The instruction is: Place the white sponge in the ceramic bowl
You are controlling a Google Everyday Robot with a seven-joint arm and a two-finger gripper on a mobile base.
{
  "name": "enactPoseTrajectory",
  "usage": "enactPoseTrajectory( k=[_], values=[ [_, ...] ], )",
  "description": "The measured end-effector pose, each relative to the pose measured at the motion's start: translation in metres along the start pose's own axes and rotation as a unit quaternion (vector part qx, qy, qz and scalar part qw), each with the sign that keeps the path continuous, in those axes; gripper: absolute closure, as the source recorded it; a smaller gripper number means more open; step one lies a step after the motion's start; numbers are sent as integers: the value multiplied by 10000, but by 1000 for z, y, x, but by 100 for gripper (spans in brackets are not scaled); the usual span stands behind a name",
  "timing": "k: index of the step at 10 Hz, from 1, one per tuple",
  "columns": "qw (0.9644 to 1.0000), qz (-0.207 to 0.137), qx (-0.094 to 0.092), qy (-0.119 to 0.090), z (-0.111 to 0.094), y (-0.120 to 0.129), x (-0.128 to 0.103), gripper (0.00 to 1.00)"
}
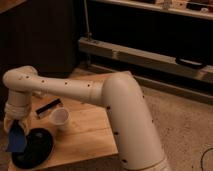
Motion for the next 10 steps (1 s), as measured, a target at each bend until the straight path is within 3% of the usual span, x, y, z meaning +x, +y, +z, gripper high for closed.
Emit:
enactPoseTrajectory(
  k=[2, 3, 7, 10],
  values=[
    [9995, 152, 263, 41, -20, 19, 28, 20],
    [9992, 183, 354, 56, -28, 25, 37, 20],
    [9990, 129, 430, -60, -27, 25, 36, 20],
    [9987, 51, 398, -315, -22, 25, 32, 20]
  ],
)
